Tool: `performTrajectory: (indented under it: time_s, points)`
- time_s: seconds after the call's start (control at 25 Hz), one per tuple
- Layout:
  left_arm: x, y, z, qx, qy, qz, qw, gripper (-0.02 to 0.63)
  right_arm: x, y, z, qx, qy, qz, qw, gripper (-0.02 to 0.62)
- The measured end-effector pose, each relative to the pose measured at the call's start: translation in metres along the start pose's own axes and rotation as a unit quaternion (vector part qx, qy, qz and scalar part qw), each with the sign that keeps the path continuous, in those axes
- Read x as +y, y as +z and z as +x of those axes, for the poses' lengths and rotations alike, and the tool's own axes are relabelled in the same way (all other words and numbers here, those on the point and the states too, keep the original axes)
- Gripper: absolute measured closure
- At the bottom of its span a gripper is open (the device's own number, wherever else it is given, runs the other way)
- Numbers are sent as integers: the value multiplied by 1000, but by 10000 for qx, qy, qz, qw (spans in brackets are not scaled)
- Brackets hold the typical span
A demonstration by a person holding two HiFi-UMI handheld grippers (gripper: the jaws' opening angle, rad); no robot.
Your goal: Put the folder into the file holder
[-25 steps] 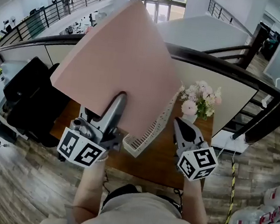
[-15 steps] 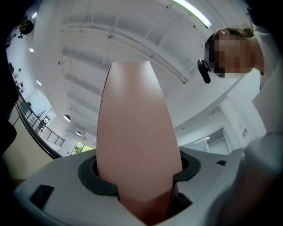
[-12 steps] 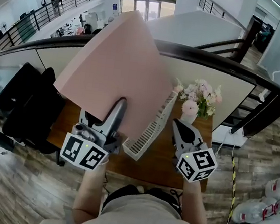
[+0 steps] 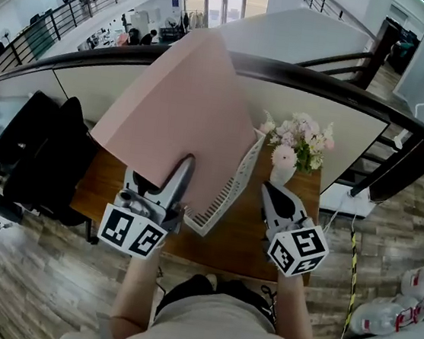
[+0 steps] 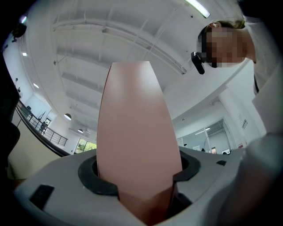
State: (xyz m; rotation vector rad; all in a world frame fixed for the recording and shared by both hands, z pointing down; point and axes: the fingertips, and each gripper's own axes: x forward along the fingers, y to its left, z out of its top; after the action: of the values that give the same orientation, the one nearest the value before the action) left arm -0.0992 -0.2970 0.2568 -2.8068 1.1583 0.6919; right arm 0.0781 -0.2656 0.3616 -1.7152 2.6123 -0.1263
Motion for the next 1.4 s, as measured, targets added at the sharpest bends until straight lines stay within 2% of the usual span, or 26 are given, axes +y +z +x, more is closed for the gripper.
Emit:
performTrajectory:
  time_s: [0.4,0.92,1.24,1.4]
  points:
    - [-7,-20,0,127,12,154,9998,283,-11,-8,-11,130,2,104,9999,597]
    - [-20,-56,1,372,-180,640,9971,282,-9,-21,-5,318,194,189,9991,597]
    - [-24,-84,0,777,-226,919,9925,282,-9,-27,-5,400,234,205,9987,597]
    - [-24,-96,-1,914,-190,872,9918,284,-10,-31,-5,478,253,206,9983,597]
